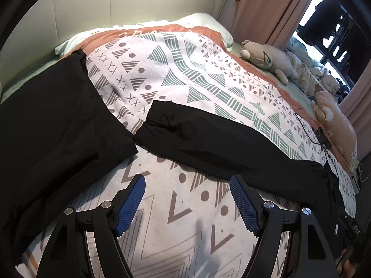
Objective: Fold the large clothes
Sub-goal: 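Move both tools toward the black shirt's sleeve and body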
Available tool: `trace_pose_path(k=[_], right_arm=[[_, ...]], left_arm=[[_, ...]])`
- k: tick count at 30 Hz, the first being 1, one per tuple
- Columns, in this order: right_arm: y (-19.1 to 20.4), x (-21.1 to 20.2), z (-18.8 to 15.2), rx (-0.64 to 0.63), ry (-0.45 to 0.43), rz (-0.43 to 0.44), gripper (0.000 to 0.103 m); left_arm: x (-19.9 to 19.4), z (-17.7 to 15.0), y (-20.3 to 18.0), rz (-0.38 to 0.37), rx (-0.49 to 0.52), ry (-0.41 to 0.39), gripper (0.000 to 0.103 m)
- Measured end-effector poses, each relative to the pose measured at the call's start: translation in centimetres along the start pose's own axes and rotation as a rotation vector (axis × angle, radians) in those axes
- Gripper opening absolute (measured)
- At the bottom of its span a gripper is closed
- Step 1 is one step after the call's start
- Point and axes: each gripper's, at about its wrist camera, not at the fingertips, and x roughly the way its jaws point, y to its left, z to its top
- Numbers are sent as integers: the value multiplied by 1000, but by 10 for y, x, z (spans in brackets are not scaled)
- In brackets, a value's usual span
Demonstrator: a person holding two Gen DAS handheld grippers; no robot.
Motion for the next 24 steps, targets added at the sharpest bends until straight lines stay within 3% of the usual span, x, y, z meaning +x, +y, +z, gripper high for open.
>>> trace_pose_path(k=[5, 11, 13, 16, 17, 18, 19, 20, 24], right_arm=[[-3, 36, 12, 41, 34, 41, 56], [-19, 83, 12, 138, 103, 125, 27], [-27, 91, 11, 190, 105, 164, 25], [-36, 109, 6, 264, 133, 241, 25], [-38, 115, 4, 282, 147, 249, 25], [-40, 120, 1, 300, 159, 253, 24], [-41, 121, -1, 308, 161, 259, 25], [-42, 121, -1, 311, 163, 264, 24], [-45, 115, 4, 329, 184, 305, 24]], left_arm=[[44, 18, -2, 56, -24, 68, 69], [89, 20, 3, 103, -81, 174, 69], [101, 16, 5, 99, -106, 199, 69], [110, 17, -3, 153, -61, 155, 69], [112, 18, -6, 166, -49, 142, 65], [113, 19, -8, 174, -39, 131, 38], [114, 21, -12, 197, -19, 129, 19], [114, 23, -15, 193, -7, 132, 7], [87, 37, -30, 156, 2, 47, 4]])
